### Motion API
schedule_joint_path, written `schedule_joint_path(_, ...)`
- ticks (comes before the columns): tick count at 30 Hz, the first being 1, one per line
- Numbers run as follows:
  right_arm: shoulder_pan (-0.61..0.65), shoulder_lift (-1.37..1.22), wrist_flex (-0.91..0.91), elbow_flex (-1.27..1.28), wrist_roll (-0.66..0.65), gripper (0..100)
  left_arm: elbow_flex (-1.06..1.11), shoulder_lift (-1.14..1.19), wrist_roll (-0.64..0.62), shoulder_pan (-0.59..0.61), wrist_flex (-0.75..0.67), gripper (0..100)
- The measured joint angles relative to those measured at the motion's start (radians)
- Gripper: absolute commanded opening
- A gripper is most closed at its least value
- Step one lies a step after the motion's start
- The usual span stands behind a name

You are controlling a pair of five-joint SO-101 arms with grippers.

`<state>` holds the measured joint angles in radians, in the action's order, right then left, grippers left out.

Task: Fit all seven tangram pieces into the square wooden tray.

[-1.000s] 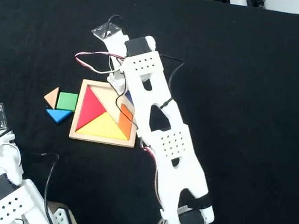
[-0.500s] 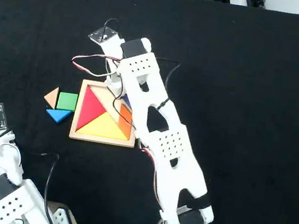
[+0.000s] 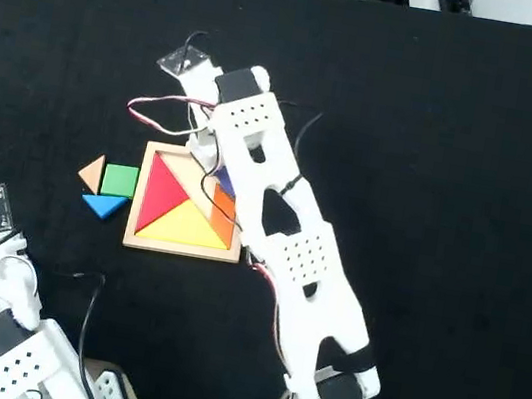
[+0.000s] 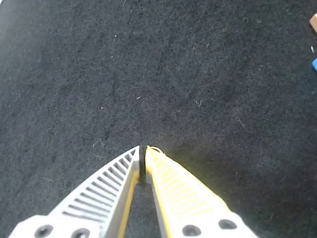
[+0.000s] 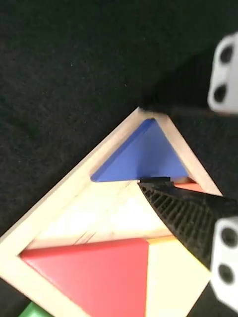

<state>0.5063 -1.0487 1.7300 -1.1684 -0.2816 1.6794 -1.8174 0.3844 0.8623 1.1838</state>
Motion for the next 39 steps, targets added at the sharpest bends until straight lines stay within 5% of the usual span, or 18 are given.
schedule_joint_path(39, 0.002, -0.071, -0.071, -0.002, 0.000, 1.1, 0.000, 0.000, 0.000, 0.000, 0.000, 3)
